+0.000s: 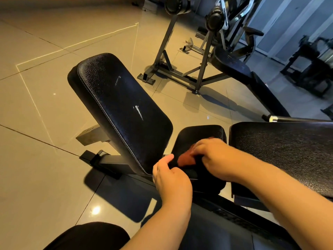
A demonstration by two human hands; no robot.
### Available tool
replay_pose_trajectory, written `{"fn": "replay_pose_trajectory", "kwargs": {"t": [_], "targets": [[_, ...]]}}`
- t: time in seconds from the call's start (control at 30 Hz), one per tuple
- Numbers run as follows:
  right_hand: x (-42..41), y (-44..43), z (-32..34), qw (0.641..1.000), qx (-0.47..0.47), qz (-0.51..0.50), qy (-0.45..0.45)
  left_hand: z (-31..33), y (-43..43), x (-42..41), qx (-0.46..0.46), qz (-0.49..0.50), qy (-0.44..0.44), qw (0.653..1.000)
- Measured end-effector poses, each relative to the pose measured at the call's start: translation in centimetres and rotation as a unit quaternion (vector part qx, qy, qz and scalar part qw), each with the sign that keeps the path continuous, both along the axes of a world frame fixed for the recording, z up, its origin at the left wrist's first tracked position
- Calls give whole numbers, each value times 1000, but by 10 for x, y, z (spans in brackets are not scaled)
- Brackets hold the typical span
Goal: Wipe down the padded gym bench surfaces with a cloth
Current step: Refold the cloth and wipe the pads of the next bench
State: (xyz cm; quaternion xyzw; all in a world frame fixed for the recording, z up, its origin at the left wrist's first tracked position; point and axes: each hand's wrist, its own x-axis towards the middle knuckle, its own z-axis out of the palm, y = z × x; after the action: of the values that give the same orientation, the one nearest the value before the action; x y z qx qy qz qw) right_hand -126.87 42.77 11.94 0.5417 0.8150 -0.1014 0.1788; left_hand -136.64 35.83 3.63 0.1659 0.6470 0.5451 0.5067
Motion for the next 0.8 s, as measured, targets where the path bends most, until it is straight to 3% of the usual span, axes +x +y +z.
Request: {"fn": "replay_pose_trajectory", "kwargs": {"t": [0.1, 0.3, 0.47, 0.63, 0.8], "targets": [[-6, 2, -12, 995, 97, -14, -17, 0, 2, 0, 12, -8, -4, 1000], [-8, -12, 0, 1000, -11, 16, 9, -5, 2, 5, 14, -34, 16, 999], [-6, -10, -8, 996, 85, 18, -36, -11, 4, 10, 52, -71, 89, 992], [3, -21, 4, 998, -20, 55, -2, -14, 8, 12, 37, -64, 101, 992], [14, -3, -1, 993, 120, 2, -10, -9, 12, 11, 14, -18, 55, 998]]}}
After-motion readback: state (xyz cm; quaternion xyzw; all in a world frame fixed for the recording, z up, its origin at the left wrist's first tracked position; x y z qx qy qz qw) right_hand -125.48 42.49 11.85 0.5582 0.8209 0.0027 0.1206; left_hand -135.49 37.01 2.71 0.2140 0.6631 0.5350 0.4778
